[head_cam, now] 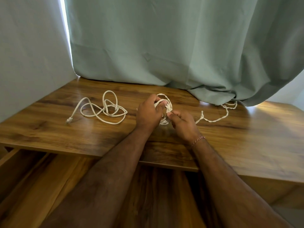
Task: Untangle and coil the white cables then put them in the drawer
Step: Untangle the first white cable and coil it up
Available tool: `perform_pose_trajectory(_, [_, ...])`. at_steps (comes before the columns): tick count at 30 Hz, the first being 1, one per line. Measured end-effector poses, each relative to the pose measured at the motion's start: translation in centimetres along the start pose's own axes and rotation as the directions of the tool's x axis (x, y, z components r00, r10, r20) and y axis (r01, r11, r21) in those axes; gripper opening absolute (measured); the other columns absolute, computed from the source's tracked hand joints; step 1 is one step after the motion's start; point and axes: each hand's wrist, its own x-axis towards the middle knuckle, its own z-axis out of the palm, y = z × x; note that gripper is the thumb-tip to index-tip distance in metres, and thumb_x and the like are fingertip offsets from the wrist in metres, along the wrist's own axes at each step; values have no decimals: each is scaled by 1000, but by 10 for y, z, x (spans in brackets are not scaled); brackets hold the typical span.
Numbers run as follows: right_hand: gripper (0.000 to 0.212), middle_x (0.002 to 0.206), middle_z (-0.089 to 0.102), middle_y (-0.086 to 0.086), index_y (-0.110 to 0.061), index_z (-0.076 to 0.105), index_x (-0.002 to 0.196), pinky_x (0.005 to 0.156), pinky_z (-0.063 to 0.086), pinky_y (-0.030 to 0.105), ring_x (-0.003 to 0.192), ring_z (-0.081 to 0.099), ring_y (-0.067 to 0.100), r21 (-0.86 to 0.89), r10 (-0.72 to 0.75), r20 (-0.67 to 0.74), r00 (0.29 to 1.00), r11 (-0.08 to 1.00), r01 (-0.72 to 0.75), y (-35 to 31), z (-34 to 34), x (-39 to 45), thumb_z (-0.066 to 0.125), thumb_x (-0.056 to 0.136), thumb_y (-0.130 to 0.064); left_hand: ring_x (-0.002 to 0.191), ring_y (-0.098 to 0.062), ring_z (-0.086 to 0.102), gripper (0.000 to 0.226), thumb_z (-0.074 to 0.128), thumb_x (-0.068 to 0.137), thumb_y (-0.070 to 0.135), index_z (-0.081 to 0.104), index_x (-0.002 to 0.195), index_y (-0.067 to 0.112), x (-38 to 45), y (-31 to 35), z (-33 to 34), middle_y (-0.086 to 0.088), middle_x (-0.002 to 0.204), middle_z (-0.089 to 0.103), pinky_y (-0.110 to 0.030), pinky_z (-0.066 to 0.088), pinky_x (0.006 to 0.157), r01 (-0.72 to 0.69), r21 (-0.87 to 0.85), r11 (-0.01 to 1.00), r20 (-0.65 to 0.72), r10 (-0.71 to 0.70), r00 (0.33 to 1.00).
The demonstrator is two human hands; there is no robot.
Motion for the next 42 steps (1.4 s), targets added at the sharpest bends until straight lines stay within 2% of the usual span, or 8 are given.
perform_pose_trajectory(3, [40, 52, 41, -11, -18, 51, 58, 53, 31, 27, 50, 34, 7, 246, -49, 58, 997, 969, 34, -1, 0, -3, 55, 98, -24, 72, -14, 63, 23, 70, 95, 38, 63, 86, 18, 4, 2, -3, 7, 78, 67, -33, 51, 64, 62, -80, 995, -15, -63, 998])
perform_pose_trajectory(7, [33, 54, 36, -10, -10, 46, 65, 50, 28, 21, 51, 28, 7, 415, -90, 30, 995, 907, 70, -3, -1, -9, 50, 97, -17, 72, -13, 65, 22, 71, 96, 34, 63, 83, 18, 2, 10, -4, 7, 77, 68, -28, 49, 62, 114, -165, 980, 10, -114, 993])
perform_pose_trajectory(14, [43, 51, 48, -16, -23, 51, 58, 56, 38, 27, 51, 41, 1, -33, 26, -56, 998, 999, -28, 2, -1, -10, 61, 99, -21, 81, -16, 69, 9, 62, 102, 31, 62, 96, 24, 3, 5, -13, 0, 93, 73, -37, 58, 71, 187, -282, 941, 201, -133, 970])
perform_pose_trajectory(18, [21, 77, 64, -10, -27, 57, 94, 58, 48, 16, 62, 56, 1, -125, 0, -221, 975, 992, -28, -6, -1, -11, 77, 87, -29, 76, -25, 68, 10, 59, 102, 36, 61, 94, 33, -2, 13, -13, -17, 92, 73, -46, 57, 68, 212, -367, 906, 200, -145, 969])
perform_pose_trajectory(23, [40, 92, 76, -6, -34, 58, 118, 73, 63, 40, 77, 73, 17, 2, -10, -223, 975, 1000, 10, -15, -2, -21, 78, 87, -21, 65, -25, 56, 15, 58, 96, 47, 62, 92, 33, -9, 20, -13, -23, 76, 62, -41, 48, 62, 293, -426, 856, 251, -199, 947])
perform_pose_trajectory(30, [36, 102, 77, -5, -29, 66, 115, 73, 60, 29, 88, 74, 8, 13, -12, -153, 988, 1000, 14, -33, -38, -62, 80, 86, -12, 59, -18, 66, 11, 63, 101, 22, 63, 96, 12, -52, 57, -43, -9, 72, 70, -36, 55, 51, 220, -242, 945, 359, -124, 925])
perform_pose_trajectory(37, [31, 106, 78, -12, -25, 76, 119, 88, 60, 32, 97, 73, 3, -227, -52, 54, 997, 972, 63, -50, -76, -133, 75, 92, -12, 53, -22, 66, 20, 65, 101, 17, 60, 119, 12, -105, 97, -70, -12, 72, 74, -31, 56, 45, 394, -195, 898, 713, -146, 685])
perform_pose_trajectory(42, [32, 102, 79, -11, -27, 76, 117, 81, 63, 32, 88, 76, 9, -98, 68, 176, 982, 994, -52, -43, -67, -167, 74, 93, -6, 55, -21, 68, 19, 66, 100, 16, 62, 118, 13, -134, 85, -82, -5, 73, 75, -32, 56, 48, 441, -141, 887, 827, -140, 545])
